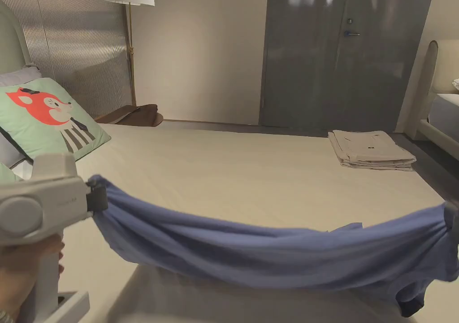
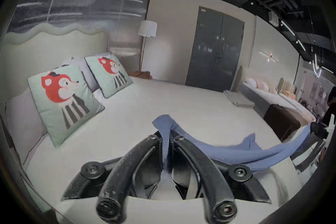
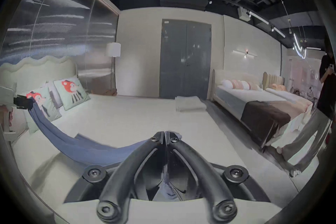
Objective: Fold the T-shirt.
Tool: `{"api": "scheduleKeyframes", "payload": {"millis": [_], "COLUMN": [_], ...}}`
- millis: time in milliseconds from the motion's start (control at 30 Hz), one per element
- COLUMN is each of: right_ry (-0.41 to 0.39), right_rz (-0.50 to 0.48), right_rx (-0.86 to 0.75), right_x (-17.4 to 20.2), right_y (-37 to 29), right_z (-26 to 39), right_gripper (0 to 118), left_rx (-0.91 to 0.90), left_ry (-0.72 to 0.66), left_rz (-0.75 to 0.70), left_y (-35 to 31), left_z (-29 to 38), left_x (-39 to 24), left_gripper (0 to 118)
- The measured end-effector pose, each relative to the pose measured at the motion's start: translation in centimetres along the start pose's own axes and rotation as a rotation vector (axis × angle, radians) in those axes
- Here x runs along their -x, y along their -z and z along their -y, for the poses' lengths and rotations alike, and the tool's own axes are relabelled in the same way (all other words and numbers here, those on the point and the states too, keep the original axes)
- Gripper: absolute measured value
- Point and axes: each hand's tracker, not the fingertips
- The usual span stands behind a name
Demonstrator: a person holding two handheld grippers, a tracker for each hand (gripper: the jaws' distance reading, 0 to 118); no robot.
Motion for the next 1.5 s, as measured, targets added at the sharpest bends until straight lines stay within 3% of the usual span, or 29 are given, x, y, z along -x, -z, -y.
{"api": "scheduleKeyframes", "payload": {"millis": [233, 567, 1033, 1267, 1333, 1367, 1400, 1433, 1467, 1500], "right_ry": [-0.052, -0.029, -0.064, -0.011, -0.017, -0.016, -0.011, -0.003, 0.027, 0.061], "right_rz": [-0.031, -0.063, -0.026, -0.01, -0.008, -0.005, 0.002, 0.01, 0.008, 0.003], "right_rx": [0.183, 0.396, 0.637, 0.635, 0.627, 0.62, 0.605, 0.587, 0.537, 0.472], "right_x": [0.1, -0.3, -1.2, -1.7, -1.3, -1.2, -1.2, -1.3, -1.4, -1.4], "right_y": [-6.2, -10.9, -11.5, -11.9, -12.0, -12.2, -12.5, -12.8, -13.2, -13.6], "right_z": [7.7, 16.0, 24.4, 25.2, 25.0, 24.8, 24.5, 24.2, 23.6, 22.7], "right_gripper": [1, 1, 2, 2, 12, 38, 63, 79, 81, 81], "left_rx": [0.177, 0.395, 0.552, 0.564, 0.538, 0.512, 0.477, 0.438, 0.387, 0.32], "left_ry": [0.001, 0.014, 0.037, 0.052, 0.056, 0.059, 0.066, 0.076, 0.066, 0.041], "left_rz": [-0.014, -0.041, -0.062, -0.072, -0.068, -0.068, -0.079, -0.085, -0.065, -0.05], "left_y": [-4.5, -6.9, -7.0, -7.2, -7.5, -7.8, -8.1, -8.6, -9.2, -9.9], "left_z": [9.3, 18.9, 23.7, 25.1, 25.2, 25.2, 25.0, 24.7, 24.2, 23.4], "left_x": [2.8, 5.5, 7.0, 6.8, 6.6, 6.6, 6.4, 6.3, 6.1, 5.9], "left_gripper": [1, 1, 1, 1, 3, 15, 35, 62, 93, 104]}}
